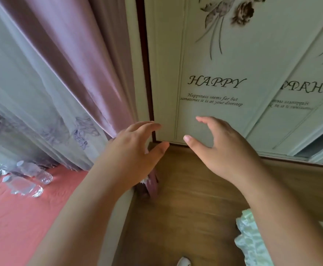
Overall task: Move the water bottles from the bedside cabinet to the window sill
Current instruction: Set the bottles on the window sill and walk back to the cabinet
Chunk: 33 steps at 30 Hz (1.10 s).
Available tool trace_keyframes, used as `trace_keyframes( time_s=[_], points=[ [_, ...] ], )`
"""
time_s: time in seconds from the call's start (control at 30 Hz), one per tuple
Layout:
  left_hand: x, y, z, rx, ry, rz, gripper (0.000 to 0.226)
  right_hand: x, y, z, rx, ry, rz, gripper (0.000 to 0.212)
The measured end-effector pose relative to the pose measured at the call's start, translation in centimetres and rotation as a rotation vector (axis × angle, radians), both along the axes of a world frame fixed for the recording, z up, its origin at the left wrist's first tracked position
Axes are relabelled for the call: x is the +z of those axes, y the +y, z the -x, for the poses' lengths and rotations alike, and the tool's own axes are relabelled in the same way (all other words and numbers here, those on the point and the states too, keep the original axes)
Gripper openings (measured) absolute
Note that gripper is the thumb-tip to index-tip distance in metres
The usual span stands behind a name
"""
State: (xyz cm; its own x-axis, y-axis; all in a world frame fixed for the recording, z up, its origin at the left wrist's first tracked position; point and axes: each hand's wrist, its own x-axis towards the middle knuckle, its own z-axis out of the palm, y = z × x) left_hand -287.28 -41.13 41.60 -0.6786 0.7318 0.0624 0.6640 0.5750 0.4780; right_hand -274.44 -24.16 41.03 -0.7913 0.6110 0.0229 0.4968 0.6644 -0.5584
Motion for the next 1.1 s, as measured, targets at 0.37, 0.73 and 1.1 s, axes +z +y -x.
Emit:
trace_keyframes(
  time_s=[0.37, 0.73, 1.1],
  points=[
    [-3.0, 4.9, 0.2, -0.043, -0.039, -0.052, 0.059, -2.8, 4.9, -2.1, -0.133, 0.049, 0.037, 0.066],
    [-4.2, 12.7, 6.9, -0.229, -0.146, -0.062, 0.047, -3.0, 9.3, 1.6, -0.329, -0.014, 0.064, 0.064],
    [-4.0, 21.5, 17.2, -0.456, -0.191, -0.067, 0.049, -1.8, 11.9, 8.2, -0.497, -0.079, 0.077, 0.064]
  ],
)
